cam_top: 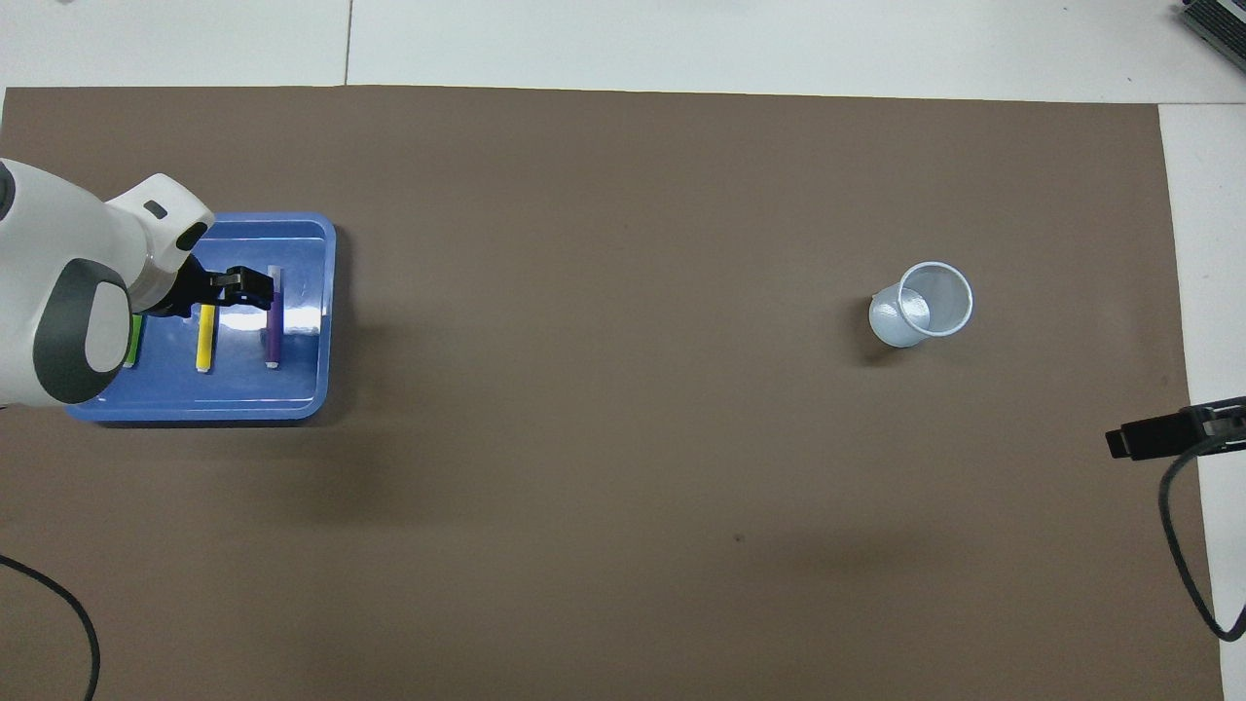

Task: Transfer and insert pens with both arms
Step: 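Lower the left gripper and grasp the purple pen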

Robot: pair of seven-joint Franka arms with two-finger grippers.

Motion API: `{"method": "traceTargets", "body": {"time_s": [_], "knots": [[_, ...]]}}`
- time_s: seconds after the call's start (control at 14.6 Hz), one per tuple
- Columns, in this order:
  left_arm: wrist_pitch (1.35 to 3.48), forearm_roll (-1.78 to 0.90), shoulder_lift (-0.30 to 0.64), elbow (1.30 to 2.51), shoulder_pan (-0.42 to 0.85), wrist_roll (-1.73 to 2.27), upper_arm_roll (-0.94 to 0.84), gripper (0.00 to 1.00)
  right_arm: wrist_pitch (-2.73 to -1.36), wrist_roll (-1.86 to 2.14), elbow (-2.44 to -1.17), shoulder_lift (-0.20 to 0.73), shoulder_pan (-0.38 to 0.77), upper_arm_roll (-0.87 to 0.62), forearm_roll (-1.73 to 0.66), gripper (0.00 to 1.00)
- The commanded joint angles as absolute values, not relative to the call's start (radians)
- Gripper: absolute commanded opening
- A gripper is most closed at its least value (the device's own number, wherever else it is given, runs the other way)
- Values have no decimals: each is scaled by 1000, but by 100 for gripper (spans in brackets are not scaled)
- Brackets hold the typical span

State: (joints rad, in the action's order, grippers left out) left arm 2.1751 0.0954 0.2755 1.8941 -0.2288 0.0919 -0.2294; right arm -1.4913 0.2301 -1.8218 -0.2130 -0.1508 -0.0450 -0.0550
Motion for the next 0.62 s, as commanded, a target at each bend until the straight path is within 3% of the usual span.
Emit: {"method": "traceTargets", "body": {"time_s": [0.0, 0.55], "knots": [[2209, 114, 301, 1916, -253, 83, -235, 100, -1488, 247, -1845, -238, -164, -40, -67, 100], [2313, 112, 322, 1991, -224, 120, -236, 100, -1500, 245, -1850, -239, -161, -43, -67, 100]]}}
